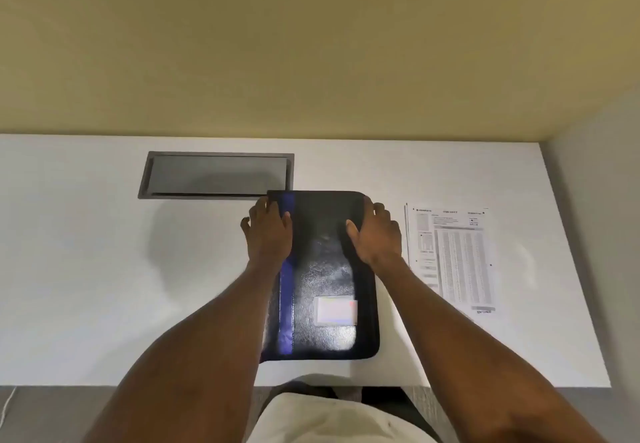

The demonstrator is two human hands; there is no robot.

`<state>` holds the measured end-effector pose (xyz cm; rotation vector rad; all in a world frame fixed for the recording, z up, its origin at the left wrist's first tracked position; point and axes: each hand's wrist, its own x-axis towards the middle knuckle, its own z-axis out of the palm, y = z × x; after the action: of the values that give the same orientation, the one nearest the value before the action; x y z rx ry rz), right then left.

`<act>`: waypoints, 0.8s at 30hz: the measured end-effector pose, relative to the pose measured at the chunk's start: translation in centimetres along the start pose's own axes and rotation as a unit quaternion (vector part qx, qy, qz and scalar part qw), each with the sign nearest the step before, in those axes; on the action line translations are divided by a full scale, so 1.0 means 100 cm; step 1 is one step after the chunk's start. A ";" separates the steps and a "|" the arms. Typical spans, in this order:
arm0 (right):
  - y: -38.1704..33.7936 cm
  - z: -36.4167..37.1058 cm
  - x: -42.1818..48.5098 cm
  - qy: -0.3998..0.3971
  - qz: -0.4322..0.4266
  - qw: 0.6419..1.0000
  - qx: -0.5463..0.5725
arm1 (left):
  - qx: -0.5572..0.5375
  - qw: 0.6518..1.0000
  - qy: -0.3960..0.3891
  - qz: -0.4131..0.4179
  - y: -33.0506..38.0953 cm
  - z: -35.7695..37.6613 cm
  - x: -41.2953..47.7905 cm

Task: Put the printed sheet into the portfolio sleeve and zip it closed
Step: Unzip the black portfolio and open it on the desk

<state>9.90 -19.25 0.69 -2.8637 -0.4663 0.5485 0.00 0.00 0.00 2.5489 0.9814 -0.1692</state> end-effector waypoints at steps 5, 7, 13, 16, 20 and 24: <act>-0.010 0.003 0.026 -0.038 0.018 0.999 0.002 | -0.007 0.999 -0.046 -0.013 -0.012 -0.002 0.033; -0.014 0.004 0.038 -0.050 0.027 0.998 0.007 | -0.035 0.997 -0.068 -0.019 -0.015 0.000 0.046; -0.023 0.010 0.072 -0.073 0.032 0.997 0.004 | -0.076 0.992 -0.090 -0.038 -0.016 0.010 0.075; -0.035 0.012 0.086 -0.070 0.017 0.997 -0.031 | -0.094 0.989 -0.095 -0.062 -0.017 0.014 0.082; -0.060 0.016 0.097 -0.061 -0.024 0.996 -0.054 | -0.112 0.987 -0.092 -0.067 -0.020 0.018 0.084; -0.091 0.021 0.107 -0.053 -0.094 0.994 -0.027 | -0.123 0.987 -0.093 -0.053 -0.021 0.018 0.085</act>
<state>16.09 -6.84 -2.60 -2.8105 -0.7699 0.6650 4.99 5.93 -4.51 2.2159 0.9977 -0.2916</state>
